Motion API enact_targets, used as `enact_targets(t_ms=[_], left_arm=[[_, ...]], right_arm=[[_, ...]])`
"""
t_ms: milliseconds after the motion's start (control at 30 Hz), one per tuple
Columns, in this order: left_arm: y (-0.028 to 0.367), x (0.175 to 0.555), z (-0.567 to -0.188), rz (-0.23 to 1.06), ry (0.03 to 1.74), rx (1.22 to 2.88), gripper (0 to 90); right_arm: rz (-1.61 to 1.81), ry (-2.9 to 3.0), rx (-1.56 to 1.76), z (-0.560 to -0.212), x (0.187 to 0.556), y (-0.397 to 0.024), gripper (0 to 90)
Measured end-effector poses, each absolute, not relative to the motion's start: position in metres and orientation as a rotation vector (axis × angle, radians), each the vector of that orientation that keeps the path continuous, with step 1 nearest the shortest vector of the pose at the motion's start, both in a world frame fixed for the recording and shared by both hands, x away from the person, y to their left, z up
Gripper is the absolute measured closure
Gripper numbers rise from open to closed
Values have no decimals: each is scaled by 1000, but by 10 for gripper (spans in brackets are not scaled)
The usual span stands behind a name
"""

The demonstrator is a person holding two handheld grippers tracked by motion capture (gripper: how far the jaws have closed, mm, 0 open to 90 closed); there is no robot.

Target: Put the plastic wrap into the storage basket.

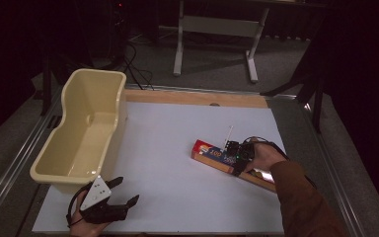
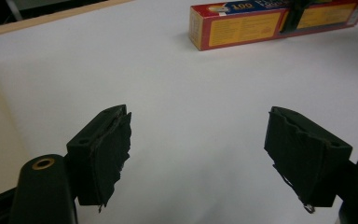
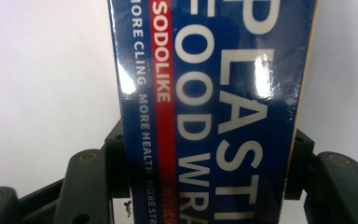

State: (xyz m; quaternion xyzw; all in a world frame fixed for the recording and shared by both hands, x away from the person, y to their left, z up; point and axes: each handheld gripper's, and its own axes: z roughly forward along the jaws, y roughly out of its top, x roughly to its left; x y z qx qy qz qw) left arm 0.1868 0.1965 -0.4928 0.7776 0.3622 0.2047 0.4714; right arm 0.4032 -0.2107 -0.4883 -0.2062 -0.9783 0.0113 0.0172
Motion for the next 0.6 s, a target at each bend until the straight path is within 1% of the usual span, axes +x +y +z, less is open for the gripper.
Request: enact_targets(t_ms=[300, 600], left_arm=[[196, 187, -493, 502, 887, 1904, 222], [196, 186, -493, 507, 889, 1901, 223]], right_arm=[[-71, -2846, -898, -479, 402, -209, 398], [-223, -2748, -1001, -467, 398, -202, 399]])
